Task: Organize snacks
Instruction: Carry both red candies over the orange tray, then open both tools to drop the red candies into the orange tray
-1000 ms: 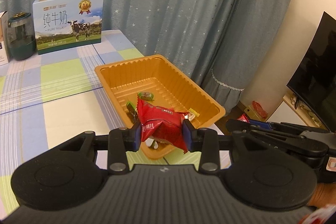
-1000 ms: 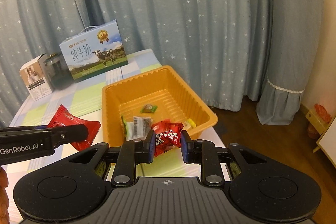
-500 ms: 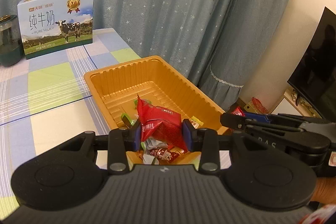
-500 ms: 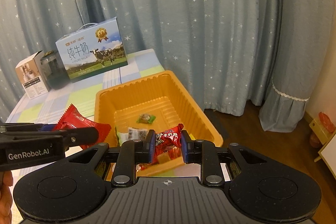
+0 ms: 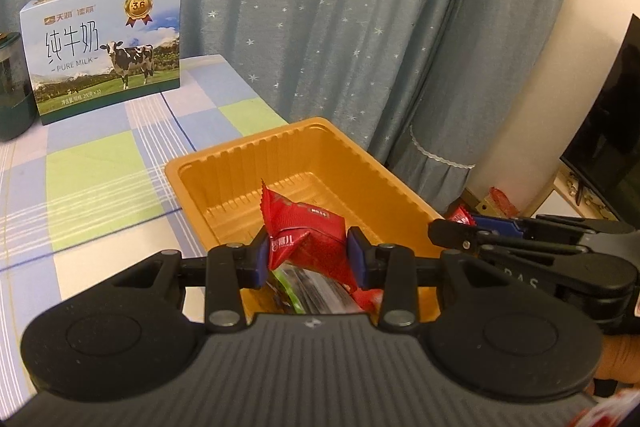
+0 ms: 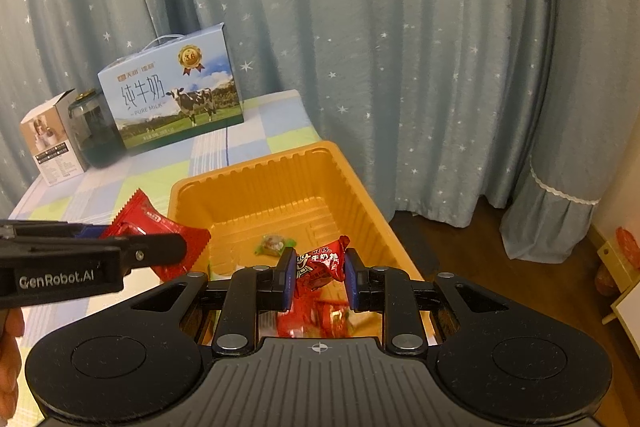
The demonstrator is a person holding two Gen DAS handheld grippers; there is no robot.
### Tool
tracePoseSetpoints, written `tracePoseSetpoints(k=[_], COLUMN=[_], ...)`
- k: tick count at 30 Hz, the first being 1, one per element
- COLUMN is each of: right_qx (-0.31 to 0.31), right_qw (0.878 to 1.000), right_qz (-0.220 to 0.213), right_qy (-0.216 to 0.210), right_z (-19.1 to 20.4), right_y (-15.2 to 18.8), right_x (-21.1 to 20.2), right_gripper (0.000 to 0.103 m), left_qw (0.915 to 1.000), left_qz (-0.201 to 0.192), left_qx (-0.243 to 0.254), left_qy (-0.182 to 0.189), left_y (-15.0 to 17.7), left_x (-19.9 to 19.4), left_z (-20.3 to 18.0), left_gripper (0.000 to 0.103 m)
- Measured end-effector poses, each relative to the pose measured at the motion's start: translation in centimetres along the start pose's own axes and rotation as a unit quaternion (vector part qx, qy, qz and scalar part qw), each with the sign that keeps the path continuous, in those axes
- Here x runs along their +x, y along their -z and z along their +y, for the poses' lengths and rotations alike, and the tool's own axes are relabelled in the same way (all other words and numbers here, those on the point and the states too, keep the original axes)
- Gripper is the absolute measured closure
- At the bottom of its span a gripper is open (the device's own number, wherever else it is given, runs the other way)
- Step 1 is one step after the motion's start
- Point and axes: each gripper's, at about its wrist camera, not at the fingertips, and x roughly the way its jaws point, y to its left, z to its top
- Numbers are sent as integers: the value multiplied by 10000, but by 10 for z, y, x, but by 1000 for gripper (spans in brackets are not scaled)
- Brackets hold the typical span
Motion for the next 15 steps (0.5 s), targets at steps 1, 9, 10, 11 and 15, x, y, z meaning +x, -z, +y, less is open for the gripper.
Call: tracePoseSetpoints(k=[1,9,10,11,15], right_qx=[9,10,6,5,25], right_qw=[10000,9999,9999,9999,9998], right_qz=[11,93,108,122,179], right_qy=[-22,-64,-62,-60,-48], right_z=[-1,-4,-4,-4,-5], right_y=[-2,-12,-12,-13,-11], right_x=[5,34,37,40,49], right_gripper=[78,78,78,78,78], left_qw=[10000,9998,9998,9997,9997], left_qz=[6,23,22,19,52], left_qx=[5,108,127,132,157], left_qy=[-18,-159,-180,-194,-178], left_y=[-2,-17,-18,-20,-23], left_x=[4,33,37,40,51], left_z=[2,16,16,17,19], left_gripper=[68,68,68,68,69])
